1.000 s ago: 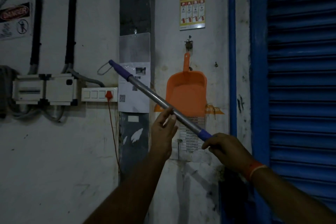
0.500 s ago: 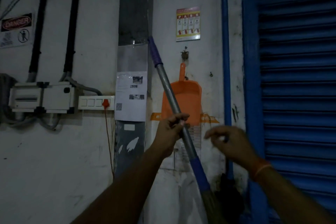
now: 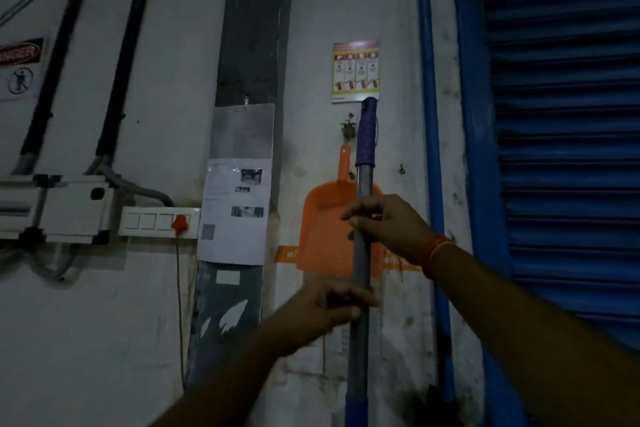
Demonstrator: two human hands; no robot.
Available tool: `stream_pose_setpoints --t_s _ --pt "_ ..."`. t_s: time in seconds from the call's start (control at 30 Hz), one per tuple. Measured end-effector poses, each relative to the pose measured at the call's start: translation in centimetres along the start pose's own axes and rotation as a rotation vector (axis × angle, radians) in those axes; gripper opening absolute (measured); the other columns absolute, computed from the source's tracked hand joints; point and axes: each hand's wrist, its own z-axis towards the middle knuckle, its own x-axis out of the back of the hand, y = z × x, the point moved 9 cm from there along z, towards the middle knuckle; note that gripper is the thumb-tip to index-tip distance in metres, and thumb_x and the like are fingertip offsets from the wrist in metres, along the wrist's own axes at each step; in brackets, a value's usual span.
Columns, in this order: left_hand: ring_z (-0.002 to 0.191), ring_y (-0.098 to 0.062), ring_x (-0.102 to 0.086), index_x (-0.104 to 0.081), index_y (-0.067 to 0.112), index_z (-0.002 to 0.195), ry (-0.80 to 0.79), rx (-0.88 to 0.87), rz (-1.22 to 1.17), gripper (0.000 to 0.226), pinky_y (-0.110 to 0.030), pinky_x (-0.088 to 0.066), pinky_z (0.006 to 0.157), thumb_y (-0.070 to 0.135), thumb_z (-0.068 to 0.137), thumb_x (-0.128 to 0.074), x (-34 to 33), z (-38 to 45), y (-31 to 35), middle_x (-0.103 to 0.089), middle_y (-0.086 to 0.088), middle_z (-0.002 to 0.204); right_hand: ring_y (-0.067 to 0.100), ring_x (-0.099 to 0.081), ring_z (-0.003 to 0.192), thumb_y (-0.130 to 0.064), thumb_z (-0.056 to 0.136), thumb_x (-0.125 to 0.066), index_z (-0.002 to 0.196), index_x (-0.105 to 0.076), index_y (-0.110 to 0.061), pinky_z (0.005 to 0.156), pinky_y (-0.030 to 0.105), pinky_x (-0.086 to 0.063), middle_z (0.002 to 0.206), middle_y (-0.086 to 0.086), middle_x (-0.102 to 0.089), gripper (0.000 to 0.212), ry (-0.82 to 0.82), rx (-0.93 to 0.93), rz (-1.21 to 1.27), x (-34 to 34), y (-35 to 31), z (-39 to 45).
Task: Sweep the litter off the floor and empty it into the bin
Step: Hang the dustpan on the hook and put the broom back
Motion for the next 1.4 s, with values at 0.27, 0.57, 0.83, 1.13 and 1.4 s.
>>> stream_pose_setpoints --t_s 0.27,0.57,0.83,1.13,1.4 --pt "0.118 -0.018 -0.062 -0.067 0.017 0.119 0.211 -0.133 -0.091 0.024 -0.040 -0.054 0.097 0.016 0.096 -0.061 14.3 8.5 5.2 -0.066 0.002 0.125 0.025 -0.073 0.084 -0.004 0.093 -0.061 0.098 -0.072 -0.011 0.079 0.039 -0.061 0.101 0.007 -0.070 0.014 -0.040 -0.005 0.043 -3.8 4.2 2.8" --pt "0.102 -0.026 -0.066 -0.063 -0.001 0.120 0.025 -0.272 -0.186 0.024 -0.036 -0.057 0.082 -0.002 0.098 -0.052 13.4 15.9 4.1 -0.060 -0.028 0.128 0.021 -0.071 0.093 -0.001 0.091 -0.059 0.096 -0.073 -0.012 0.083 0.036 -0.059 0.099 0.004 -0.073 0.018 -0.125 0.015 -0.075 -3.4 4.5 6.2" --pt "0.105 -0.030 -0.065 -0.074 0.014 0.098 -0.087 -0.332 -0.361 0.022 -0.044 -0.054 0.096 0.004 0.092 -0.055 14.4 18.8 3.1 -0.061 -0.022 0.118 0.022 -0.067 0.093 -0.018 0.088 -0.068 0.121 -0.059 -0.028 0.072 0.030 -0.056 0.109 0.009 -0.067 0.035 0.174 -0.076 0.143 5.2 4.6 14.4" --pt "0.100 -0.029 -0.066 -0.070 0.008 0.096 -0.081 -0.346 -0.360 0.016 -0.047 -0.054 0.093 0.000 0.090 -0.057 13.5 21.2 -0.2 -0.063 -0.021 0.119 0.014 -0.063 0.066 0.002 0.094 -0.052 0.103 -0.068 -0.007 0.054 0.020 -0.055 0.082 0.009 -0.066 0.021 0.161 -0.164 0.209 6.8 5.7 20.0" --pt "0.104 -0.035 -0.065 -0.070 0.009 0.094 -0.022 -0.235 -0.122 0.022 -0.047 -0.056 0.093 -0.005 0.095 -0.053 11.3 23.2 -2.8 -0.065 -0.027 0.114 0.017 -0.066 0.079 0.005 0.086 -0.064 0.101 -0.069 -0.001 0.072 0.024 -0.053 0.092 0.013 -0.069 0.016 0.369 0.037 0.306 10.4 3.8 23.9"
